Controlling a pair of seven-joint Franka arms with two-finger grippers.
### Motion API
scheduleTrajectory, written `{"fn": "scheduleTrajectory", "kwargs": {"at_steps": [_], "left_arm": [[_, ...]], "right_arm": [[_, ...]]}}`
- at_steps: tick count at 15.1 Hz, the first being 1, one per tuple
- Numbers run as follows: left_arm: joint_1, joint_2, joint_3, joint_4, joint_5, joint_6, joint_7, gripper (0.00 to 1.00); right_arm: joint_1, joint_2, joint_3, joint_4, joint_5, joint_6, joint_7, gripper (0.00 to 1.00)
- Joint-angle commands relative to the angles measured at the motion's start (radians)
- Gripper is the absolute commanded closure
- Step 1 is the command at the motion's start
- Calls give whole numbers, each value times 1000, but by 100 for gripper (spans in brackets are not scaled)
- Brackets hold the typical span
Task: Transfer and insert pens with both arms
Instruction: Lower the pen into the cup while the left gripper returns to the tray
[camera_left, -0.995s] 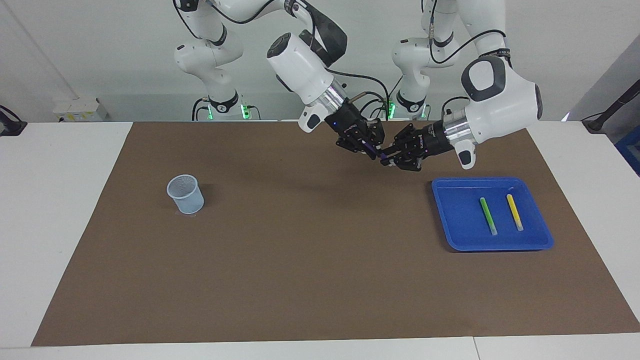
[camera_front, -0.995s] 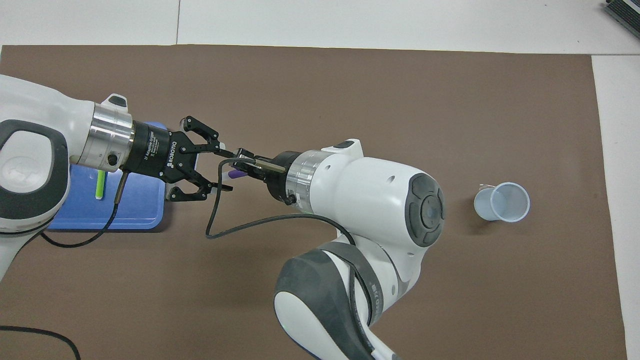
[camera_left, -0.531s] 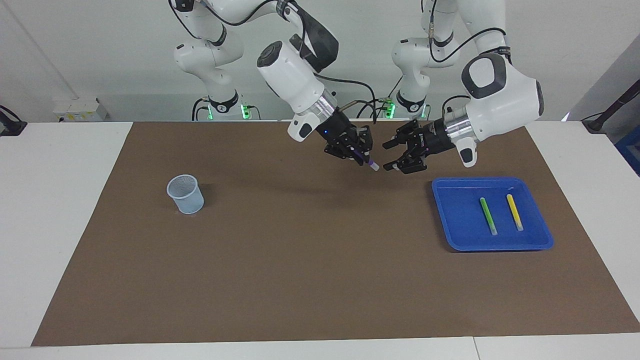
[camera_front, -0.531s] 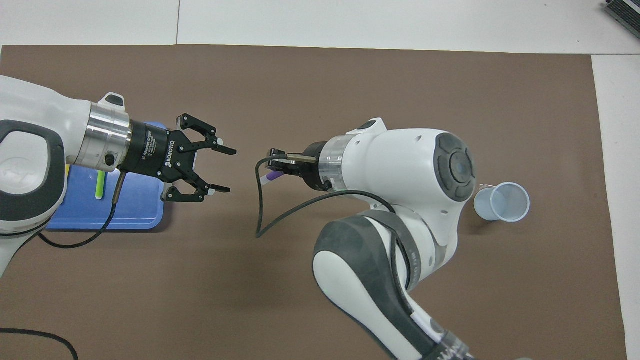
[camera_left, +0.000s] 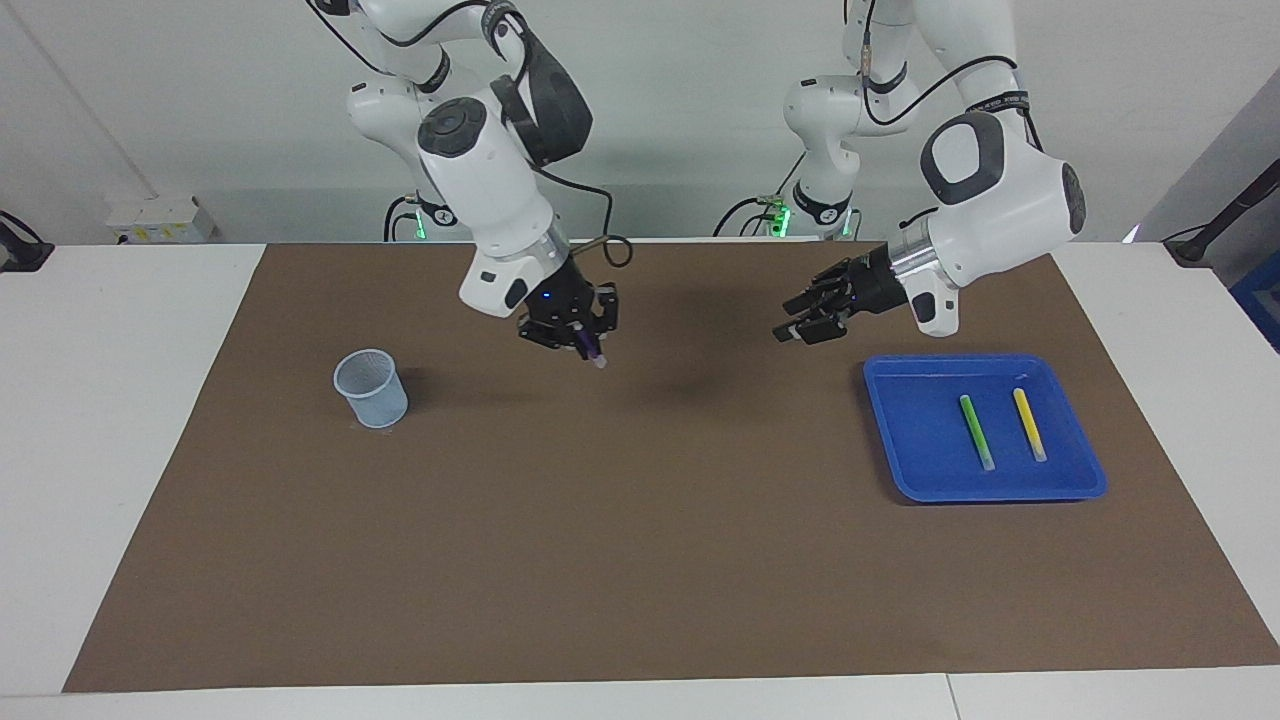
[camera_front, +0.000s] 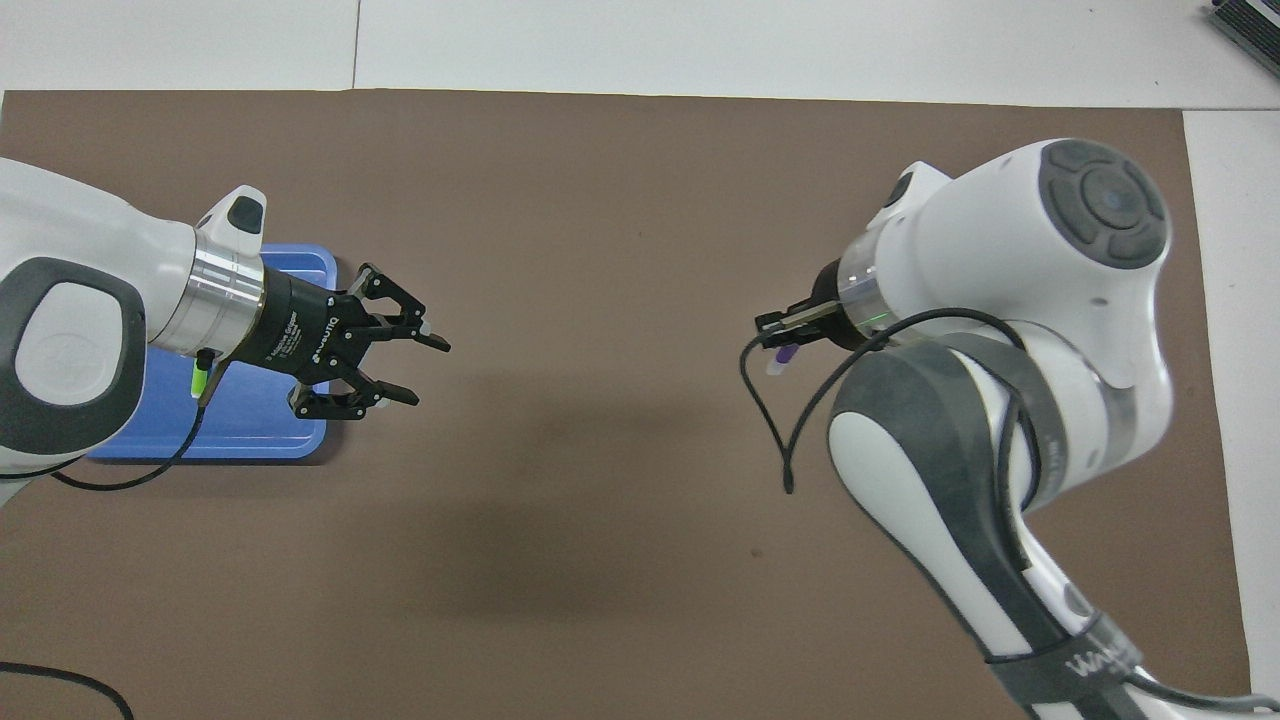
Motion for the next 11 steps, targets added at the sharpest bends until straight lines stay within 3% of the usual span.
{"fn": "scheduleTrajectory", "kwargs": {"at_steps": [1, 6, 9, 11], "left_arm": [[15, -41, 11, -41, 117, 5, 241, 40], [109, -39, 11, -41, 366, 17, 651, 43], [199, -30, 11, -44, 437, 54, 817, 44], [245, -27, 11, -65, 484, 106, 893, 44]], "right_arm": [[-106, -35, 14, -29, -103, -70, -199, 100], [-242, -93, 15, -184, -172, -5, -405, 100], [-301, -137, 15, -337, -174, 153, -478, 100], [-315, -145, 15, -385, -172, 187, -483, 100]]}}
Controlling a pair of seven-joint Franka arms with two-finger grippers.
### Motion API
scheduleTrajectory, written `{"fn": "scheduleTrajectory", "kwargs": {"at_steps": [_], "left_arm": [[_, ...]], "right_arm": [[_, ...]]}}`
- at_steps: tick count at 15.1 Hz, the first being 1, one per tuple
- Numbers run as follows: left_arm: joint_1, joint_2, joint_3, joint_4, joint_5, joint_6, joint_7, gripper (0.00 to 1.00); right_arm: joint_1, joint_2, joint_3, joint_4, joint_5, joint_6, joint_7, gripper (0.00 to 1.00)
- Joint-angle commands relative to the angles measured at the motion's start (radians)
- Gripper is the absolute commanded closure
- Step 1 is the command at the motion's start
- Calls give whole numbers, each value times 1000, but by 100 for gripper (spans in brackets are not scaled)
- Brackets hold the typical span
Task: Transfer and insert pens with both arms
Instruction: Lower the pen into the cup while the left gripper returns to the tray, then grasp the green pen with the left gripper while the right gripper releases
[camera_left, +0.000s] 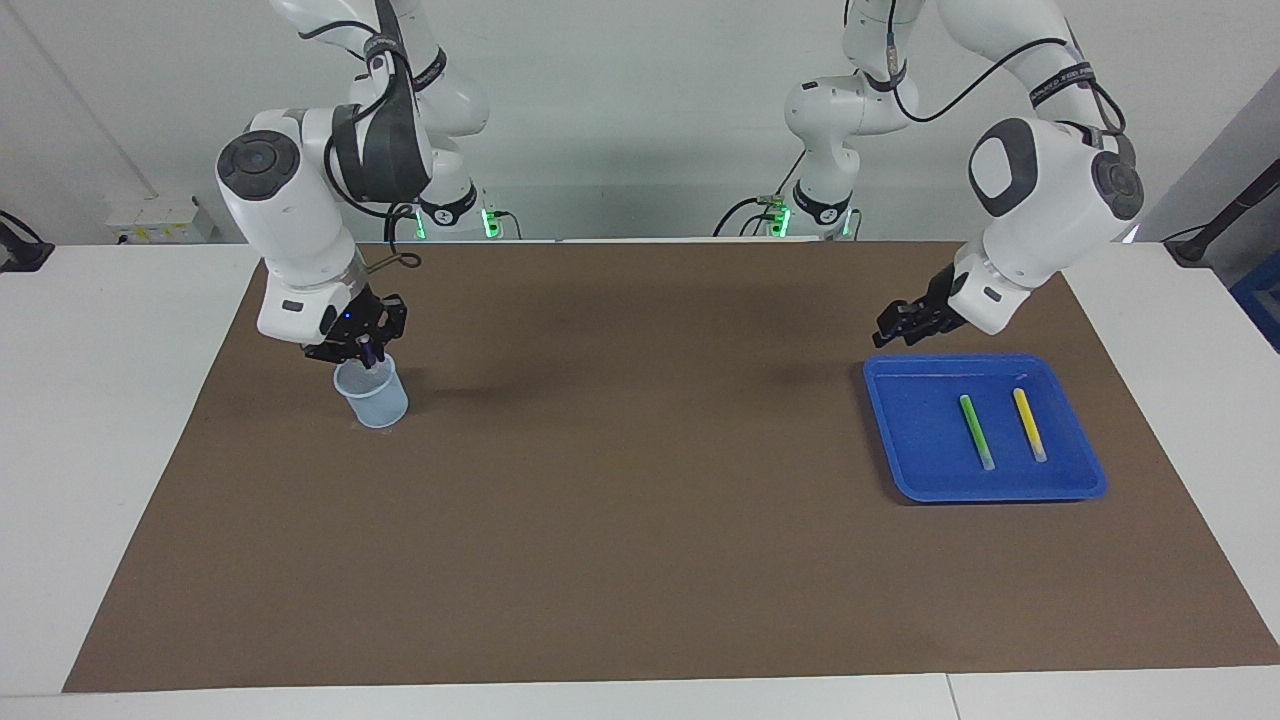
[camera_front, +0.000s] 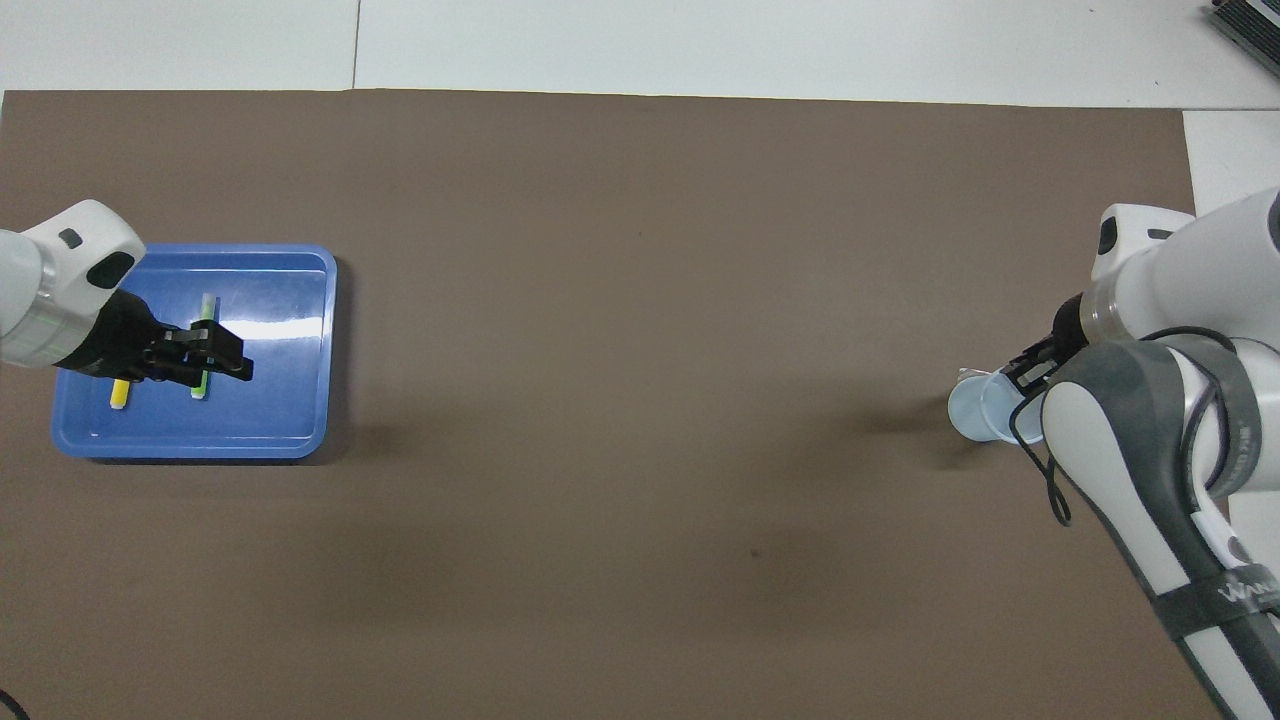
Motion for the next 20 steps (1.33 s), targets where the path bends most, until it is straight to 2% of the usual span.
{"fn": "scheduleTrajectory", "kwargs": {"at_steps": [1, 3, 4, 5, 6, 9, 14, 16, 20], "left_arm": [[64, -15, -8, -60, 64, 95, 117, 44], [101, 17, -8, -61, 79, 147, 183, 44], [110, 32, -8, -60, 90, 168, 204, 44], [116, 52, -8, -60, 120, 200, 227, 44], [124, 72, -8, -60, 137, 228, 237, 44], [131, 124, -8, -60, 144, 303, 243, 45], [131, 204, -8, -51, 157, 408, 240, 45], [125, 232, -8, -51, 157, 451, 235, 45], [118, 261, -8, -49, 157, 504, 234, 47]], "right_arm": [[-34, -61, 16, -108, -18, 57, -23, 100], [-33, -61, 16, -125, -17, 60, -12, 100], [-33, -61, 16, -133, -15, 61, -6, 95], [-30, -61, 16, -131, -13, 61, -1, 25], [-28, -61, 18, -125, -10, 57, 8, 0], [-24, -61, 19, -69, 0, 31, 17, 0], [6, -61, 27, 226, 63, -325, 167, 0], [15, -64, 46, 325, 63, -426, 209, 0], [45, -58, 47, 421, 63, -502, 267, 0]]}}
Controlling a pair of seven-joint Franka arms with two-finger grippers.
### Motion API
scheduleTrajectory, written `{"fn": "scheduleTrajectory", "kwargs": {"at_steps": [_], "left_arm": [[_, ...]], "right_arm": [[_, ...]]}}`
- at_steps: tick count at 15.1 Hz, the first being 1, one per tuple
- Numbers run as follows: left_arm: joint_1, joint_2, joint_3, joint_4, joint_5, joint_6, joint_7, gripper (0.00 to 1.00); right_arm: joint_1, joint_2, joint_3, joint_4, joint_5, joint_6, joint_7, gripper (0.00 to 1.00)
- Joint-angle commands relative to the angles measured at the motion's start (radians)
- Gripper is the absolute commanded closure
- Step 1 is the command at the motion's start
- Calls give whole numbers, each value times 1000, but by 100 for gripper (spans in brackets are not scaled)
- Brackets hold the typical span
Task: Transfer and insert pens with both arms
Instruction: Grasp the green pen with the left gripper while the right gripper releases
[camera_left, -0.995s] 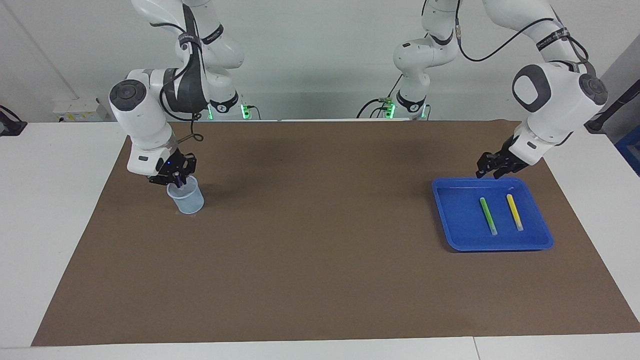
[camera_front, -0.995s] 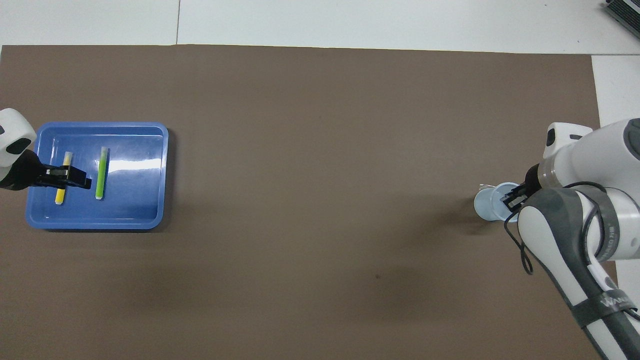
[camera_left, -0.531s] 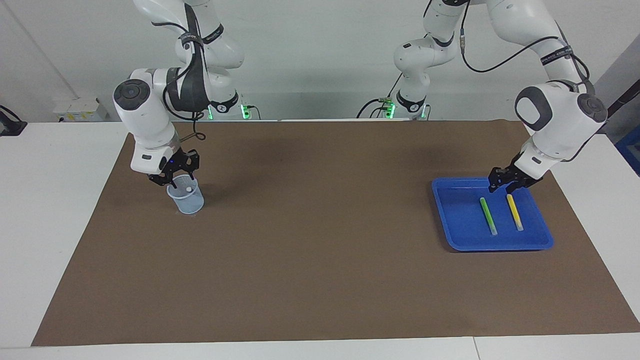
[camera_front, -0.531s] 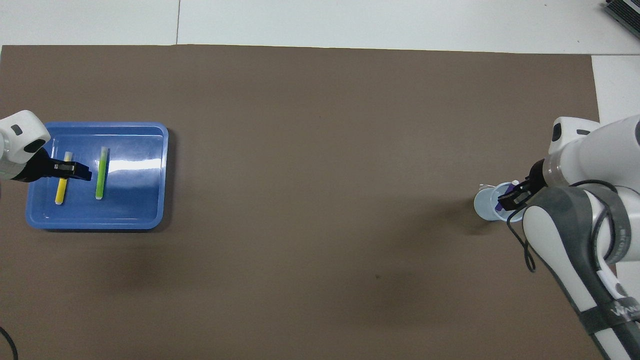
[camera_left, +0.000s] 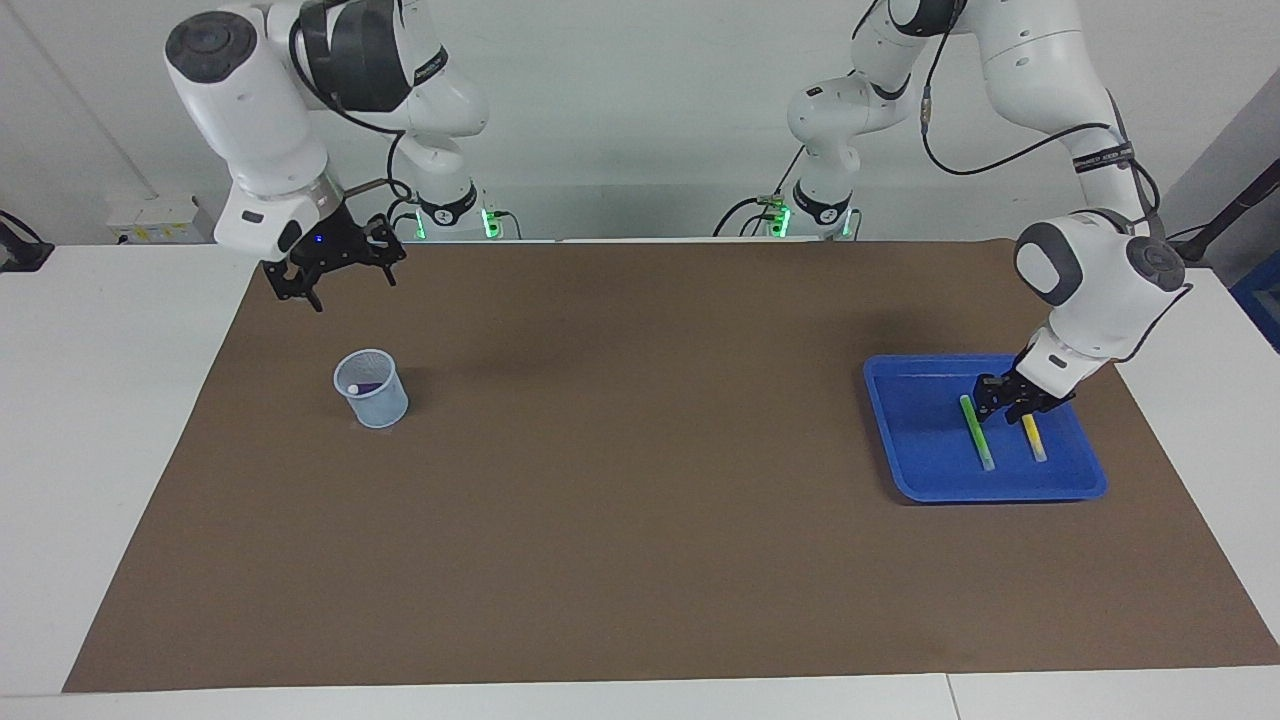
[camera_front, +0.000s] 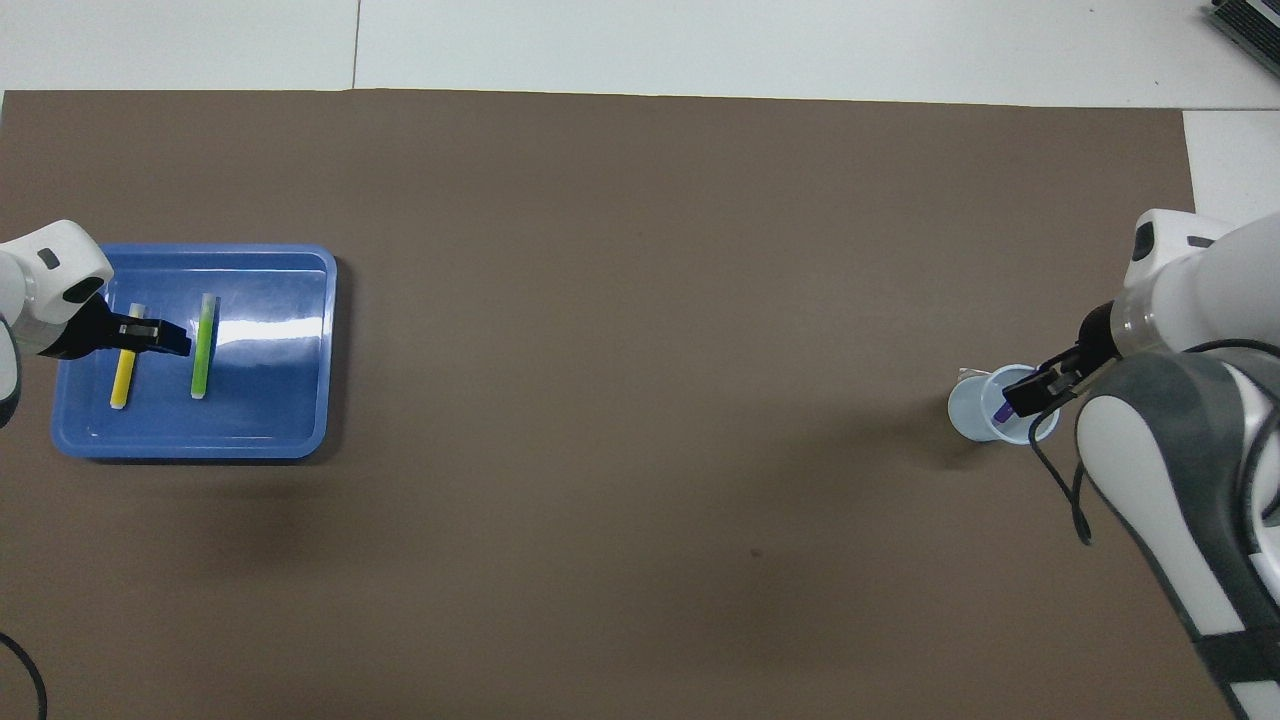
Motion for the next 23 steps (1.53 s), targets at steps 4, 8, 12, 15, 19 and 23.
{"fn": "scheduleTrajectory", "kwargs": {"at_steps": [4, 8, 12, 15, 19, 23], "left_arm": [[-4, 35, -3, -6, 20, 74, -8, 48], [-4, 61, -3, -14, 20, 116, -8, 52], [-6, 61, -2, -16, 20, 109, -8, 100], [-6, 61, -2, -5, 20, 91, -11, 100], [-9, 61, -3, 84, 20, -62, -90, 100], [-46, 46, -8, 190, 8, -257, -262, 100]], "right_arm": [[204, 32, -157, 40, 8, 20, 159, 0], [242, 25, -182, 2, 5, 35, 194, 0], [240, 35, -197, 2, 3, 78, 211, 0], [202, 35, -200, 5, 0, 50, 211, 0], [197, 26, -206, -12, -2, 36, 213, 0], [194, 29, -234, -7, 3, 70, 213, 0]]}}
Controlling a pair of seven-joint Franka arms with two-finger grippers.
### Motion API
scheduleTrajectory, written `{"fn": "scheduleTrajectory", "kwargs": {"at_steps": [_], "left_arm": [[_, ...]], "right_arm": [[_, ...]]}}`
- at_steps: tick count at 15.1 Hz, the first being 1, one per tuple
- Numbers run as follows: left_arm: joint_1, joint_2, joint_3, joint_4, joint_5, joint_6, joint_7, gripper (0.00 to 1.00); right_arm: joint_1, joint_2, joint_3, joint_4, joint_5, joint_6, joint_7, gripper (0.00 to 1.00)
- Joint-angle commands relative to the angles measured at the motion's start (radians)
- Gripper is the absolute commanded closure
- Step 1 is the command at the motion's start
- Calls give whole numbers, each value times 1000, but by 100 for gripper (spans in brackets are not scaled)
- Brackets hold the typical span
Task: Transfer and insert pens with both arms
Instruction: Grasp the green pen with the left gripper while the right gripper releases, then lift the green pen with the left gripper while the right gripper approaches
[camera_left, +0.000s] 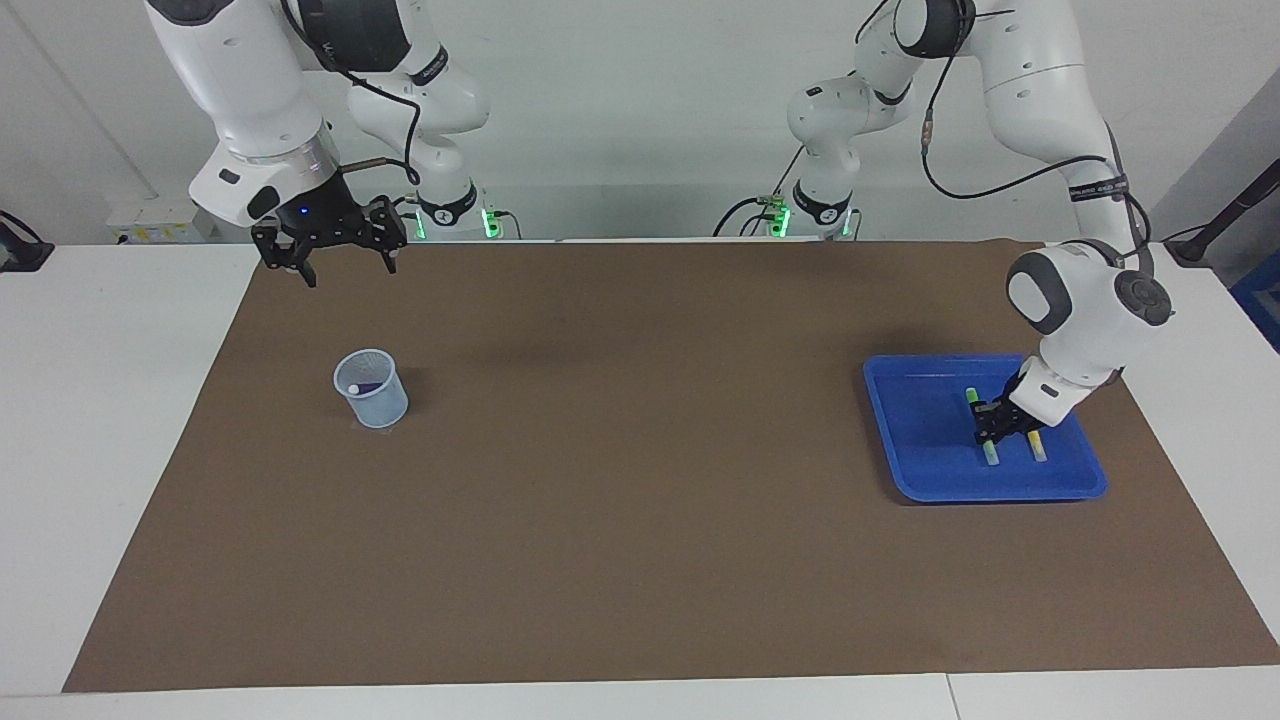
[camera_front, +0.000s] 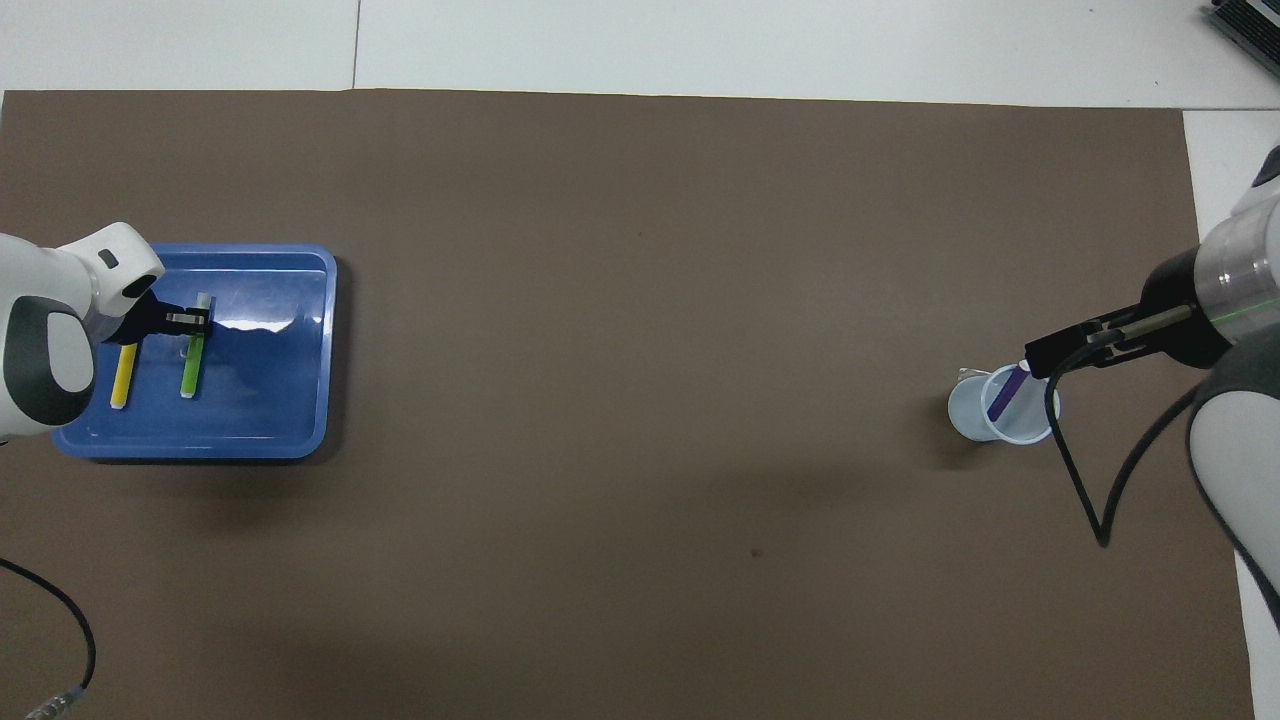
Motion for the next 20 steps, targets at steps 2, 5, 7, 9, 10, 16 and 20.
{"fn": "scheduleTrajectory", "kwargs": {"at_steps": [2, 5, 7, 9, 10, 16, 20], "left_arm": [[-44, -32, -15, 91, -21, -177, -234, 100], [-46, -78, -41, 134, -171, -272, -480, 100], [-46, -115, -70, 148, -265, -315, -712, 100], [-44, -148, -110, 147, -337, -332, -910, 100], [-44, -160, -122, 147, -383, -338, -1007, 100], [-44, -206, -130, 128, -704, -413, -1437, 100], [-47, -230, -133, 88, -843, -424, -1558, 100]], "right_arm": [[-12, -7, -18, -14, 10, 51, 10, 0], [-11, -9, -14, -17, 13, 59, 13, 0], [-12, -6, -5, -14, 13, 56, 7, 0], [-13, 1, 18, 0, 13, 59, 3, 0], [-13, -2, 37, -2, 13, 53, 1, 0], [-13, 7, 60, 9, 132, 77, -3, 0], [-1, 19, 63, 24, 298, 88, 78, 0]]}}
